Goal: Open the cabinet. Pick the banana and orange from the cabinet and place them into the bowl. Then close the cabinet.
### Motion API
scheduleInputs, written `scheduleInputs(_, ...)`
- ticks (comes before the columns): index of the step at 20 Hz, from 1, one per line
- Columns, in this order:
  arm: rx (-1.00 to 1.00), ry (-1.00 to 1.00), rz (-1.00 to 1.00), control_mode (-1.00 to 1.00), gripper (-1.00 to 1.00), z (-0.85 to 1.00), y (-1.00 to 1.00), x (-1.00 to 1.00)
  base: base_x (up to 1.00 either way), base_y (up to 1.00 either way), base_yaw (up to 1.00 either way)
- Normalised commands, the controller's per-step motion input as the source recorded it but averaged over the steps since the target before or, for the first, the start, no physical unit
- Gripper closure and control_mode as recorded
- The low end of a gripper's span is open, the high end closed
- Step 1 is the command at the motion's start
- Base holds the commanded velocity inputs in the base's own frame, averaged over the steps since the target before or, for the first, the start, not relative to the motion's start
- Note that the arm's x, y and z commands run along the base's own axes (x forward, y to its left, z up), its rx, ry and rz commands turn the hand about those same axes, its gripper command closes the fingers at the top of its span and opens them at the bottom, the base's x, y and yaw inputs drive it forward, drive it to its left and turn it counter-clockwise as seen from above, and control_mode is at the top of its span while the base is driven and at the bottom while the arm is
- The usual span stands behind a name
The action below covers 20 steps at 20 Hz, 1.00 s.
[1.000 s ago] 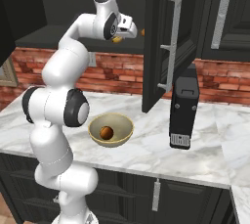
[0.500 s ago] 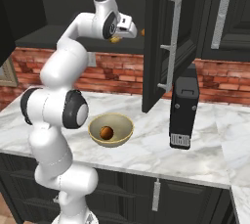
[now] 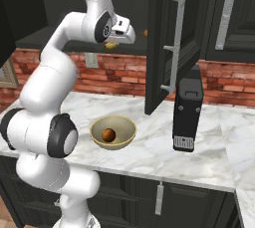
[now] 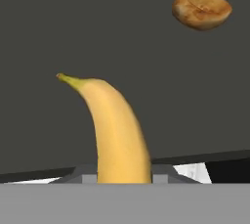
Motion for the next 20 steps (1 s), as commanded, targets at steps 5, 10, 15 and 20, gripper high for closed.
scheduleInputs(5, 0.0, 0.0, 0.01, -1.0, 1.0, -0.13, 0.0, -1.0, 0.0, 0.0, 0.0)
scheduleInputs(10, 0.0, 0.0, 0.03, -1.0, 1.0, -0.2, 0.02, -1.0, 0.0, 0.0, 0.0)
scheduleInputs(15, 0.0, 0.0, 0.08, -1.0, 1.0, -0.33, 0.2, -0.87, 0.0, 0.0, 0.0)
scheduleInputs(20, 0.0, 0.07, 0.07, -1.0, 1.0, -0.58, 0.31, -0.42, 0.0, 0.0, 0.0)
